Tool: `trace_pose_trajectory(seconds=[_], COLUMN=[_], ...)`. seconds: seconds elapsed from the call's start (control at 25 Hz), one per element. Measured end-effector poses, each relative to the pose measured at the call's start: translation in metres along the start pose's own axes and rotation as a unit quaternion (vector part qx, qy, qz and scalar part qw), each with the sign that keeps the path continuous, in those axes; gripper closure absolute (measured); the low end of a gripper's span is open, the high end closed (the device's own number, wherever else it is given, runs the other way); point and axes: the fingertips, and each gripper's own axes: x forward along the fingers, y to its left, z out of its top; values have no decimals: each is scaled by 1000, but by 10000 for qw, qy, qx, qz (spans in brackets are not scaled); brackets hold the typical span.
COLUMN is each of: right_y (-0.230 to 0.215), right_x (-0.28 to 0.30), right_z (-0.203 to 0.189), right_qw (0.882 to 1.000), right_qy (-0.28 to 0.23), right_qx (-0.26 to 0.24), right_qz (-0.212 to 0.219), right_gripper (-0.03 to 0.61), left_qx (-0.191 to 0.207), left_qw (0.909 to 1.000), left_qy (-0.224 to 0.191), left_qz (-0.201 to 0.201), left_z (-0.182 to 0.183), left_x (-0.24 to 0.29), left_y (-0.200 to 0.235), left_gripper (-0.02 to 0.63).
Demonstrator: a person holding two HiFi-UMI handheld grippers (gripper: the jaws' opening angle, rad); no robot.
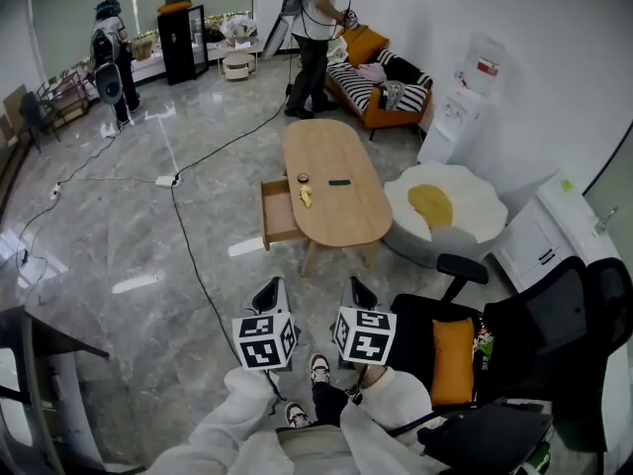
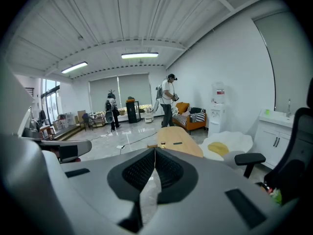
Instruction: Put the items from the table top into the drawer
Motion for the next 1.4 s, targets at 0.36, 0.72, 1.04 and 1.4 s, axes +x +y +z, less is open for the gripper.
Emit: trace_pose_trajectory(seconds=[0.36, 0.72, 1.04, 1.4], right_y=[-6, -35, -65, -83], right_x=[61, 126, 173, 217], right_z=[28, 66, 79, 90], right_qw=[9998, 9996, 9991, 9980], right_qy=[54, 57, 165, 227], right_qx=[-19, -55, 48, 155], right_qz=[181, 280, 383, 561], right_gripper=[515, 515, 515, 515], left_qx=[-34, -27, 61, 182], left_qw=[10000, 9999, 9995, 9985], left_qy=[-39, -103, -25, 83], left_qz=[64, 135, 320, 504], left_z=[27, 57, 66, 70], left_x=[65, 139, 187, 227], left_y=[14, 13, 11, 12], left_gripper=[614, 614, 615, 614])
